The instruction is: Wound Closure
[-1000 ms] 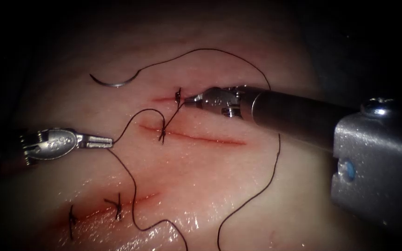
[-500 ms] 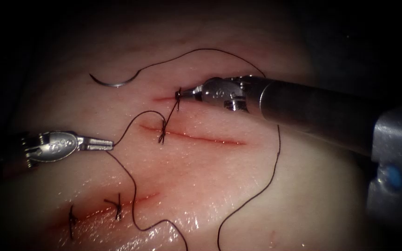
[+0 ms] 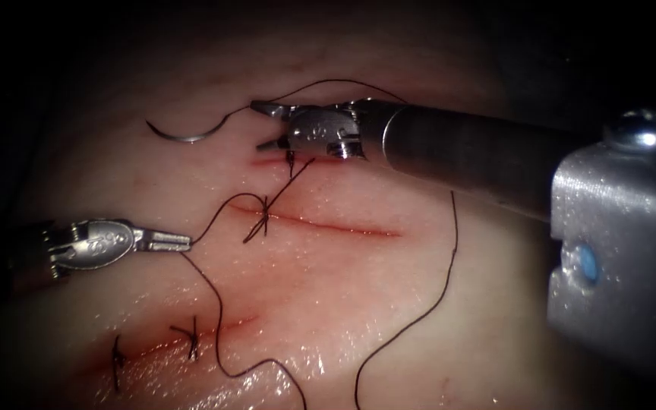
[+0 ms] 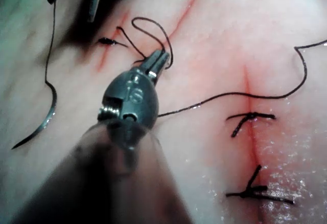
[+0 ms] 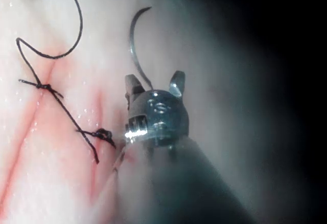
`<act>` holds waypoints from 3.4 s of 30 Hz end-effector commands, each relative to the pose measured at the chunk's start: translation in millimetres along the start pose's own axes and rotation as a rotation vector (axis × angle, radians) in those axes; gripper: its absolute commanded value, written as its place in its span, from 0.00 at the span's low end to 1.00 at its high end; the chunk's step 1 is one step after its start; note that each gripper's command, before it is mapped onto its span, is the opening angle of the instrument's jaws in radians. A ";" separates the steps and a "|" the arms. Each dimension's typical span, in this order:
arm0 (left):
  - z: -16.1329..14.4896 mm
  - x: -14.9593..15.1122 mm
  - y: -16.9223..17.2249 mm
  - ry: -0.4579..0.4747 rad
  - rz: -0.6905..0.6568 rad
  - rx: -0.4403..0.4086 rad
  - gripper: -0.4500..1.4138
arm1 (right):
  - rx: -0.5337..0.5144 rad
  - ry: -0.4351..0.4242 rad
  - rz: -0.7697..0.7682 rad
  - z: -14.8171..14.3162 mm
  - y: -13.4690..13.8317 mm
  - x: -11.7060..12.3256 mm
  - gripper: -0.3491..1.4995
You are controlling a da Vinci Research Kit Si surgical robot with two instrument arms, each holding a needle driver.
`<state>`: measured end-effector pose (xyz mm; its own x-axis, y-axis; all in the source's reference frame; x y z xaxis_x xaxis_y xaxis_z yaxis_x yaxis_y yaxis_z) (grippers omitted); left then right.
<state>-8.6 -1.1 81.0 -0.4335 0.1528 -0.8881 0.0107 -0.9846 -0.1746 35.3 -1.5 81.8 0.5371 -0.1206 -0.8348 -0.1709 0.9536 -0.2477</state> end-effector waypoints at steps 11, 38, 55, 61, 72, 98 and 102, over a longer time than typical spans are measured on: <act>2.3 1.2 -2.8 -0.013 0.006 -0.023 0.00 | 0.017 0.107 0.149 -10.8 2.5 -1.2 0.72; 5.5 -0.8 -13.4 -0.028 0.126 -0.078 0.00 | 0.130 0.566 0.546 2.2 -9.2 -5.8 0.00; 9.0 -5.9 -13.6 -0.024 0.109 -0.053 0.00 | 0.029 0.862 0.731 0.9 -10.2 -2.9 0.00; 11.2 -6.5 -11.8 0.022 0.090 -0.065 0.00 | -0.150 0.753 0.823 0.4 -10.4 -1.9 0.00; 12.3 -7.4 -9.5 0.039 0.062 -0.067 0.00 | -0.507 0.398 1.180 -1.6 -11.4 -1.0 0.00; 15.2 -6.9 -8.6 0.054 0.064 -0.077 0.00 | -0.609 0.258 1.800 -1.2 -16.1 -7.9 0.79; 14.9 -7.0 -8.5 0.056 0.066 -0.084 0.00 | -0.586 0.222 1.836 -1.5 -18.0 -8.3 0.79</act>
<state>-18.5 4.5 94.6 -0.3814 0.0963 -0.9194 0.1137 -0.9821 -0.1501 31.8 -18.6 92.1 -0.6798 0.6874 -0.2556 -0.5621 -0.2646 0.7836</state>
